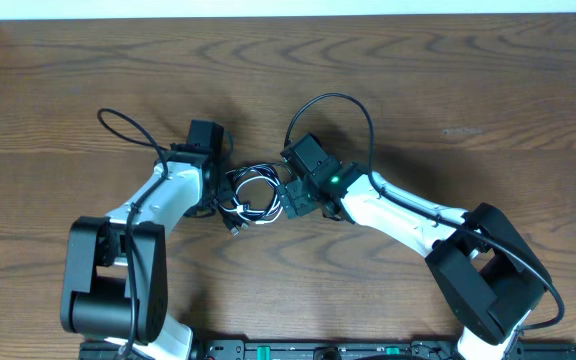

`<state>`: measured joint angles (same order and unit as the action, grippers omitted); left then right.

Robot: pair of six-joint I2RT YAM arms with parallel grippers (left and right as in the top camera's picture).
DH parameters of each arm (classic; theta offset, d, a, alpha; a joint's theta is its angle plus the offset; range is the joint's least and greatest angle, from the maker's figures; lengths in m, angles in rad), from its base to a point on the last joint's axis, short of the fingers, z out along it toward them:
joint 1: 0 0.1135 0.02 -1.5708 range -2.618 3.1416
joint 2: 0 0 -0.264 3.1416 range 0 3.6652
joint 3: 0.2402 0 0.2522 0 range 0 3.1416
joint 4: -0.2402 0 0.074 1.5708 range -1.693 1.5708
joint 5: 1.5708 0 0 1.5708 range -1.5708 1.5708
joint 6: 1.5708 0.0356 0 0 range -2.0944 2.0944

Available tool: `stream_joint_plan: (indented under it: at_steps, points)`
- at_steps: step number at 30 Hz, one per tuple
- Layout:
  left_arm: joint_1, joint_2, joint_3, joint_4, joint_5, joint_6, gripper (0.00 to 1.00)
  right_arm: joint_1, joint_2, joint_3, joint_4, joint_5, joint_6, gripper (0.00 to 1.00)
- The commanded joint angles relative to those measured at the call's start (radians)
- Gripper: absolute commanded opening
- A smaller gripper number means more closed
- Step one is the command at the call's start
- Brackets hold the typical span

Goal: Untangle cables

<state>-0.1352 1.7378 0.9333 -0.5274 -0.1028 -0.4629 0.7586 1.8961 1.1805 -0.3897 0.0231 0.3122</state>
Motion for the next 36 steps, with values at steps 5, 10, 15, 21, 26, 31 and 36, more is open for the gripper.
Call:
stream_joint_plan:
  at_steps: [5, 10, 15, 21, 26, 31, 36]
  points:
    - [0.008, 0.023, 0.010, -0.069, 0.189, 0.090, 0.56, 0.014, 0.004, -0.003, 0.045, -0.060, 0.123, 0.87]
    - [0.008, 0.023, 0.010, -0.083, 0.209, 0.089, 0.56, 0.050, 0.004, -0.003, 0.066, 0.000, 0.161, 0.90]
    - [0.008, 0.023, 0.010, -0.085, 0.209, 0.090, 0.56, 0.108, 0.005, -0.005, 0.064, 0.178, 0.162, 0.90]
    - [0.008, 0.023, 0.010, -0.085, 0.209, 0.089, 0.56, 0.156, 0.017, -0.005, 0.074, 0.320, 0.163, 0.91]
    - [0.008, 0.023, 0.010, -0.085, 0.208, 0.089, 0.56, 0.159, 0.076, -0.005, 0.141, 0.335, 0.161, 0.94]
    - [0.008, 0.023, 0.010, -0.085, 0.207, 0.113, 0.56, 0.146, 0.145, -0.005, 0.142, 0.346, 0.150, 0.95]
    - [0.008, 0.023, 0.010, -0.087, 0.162, 0.119, 0.62, 0.118, 0.150, -0.003, 0.055, 0.333, 0.151, 0.93]
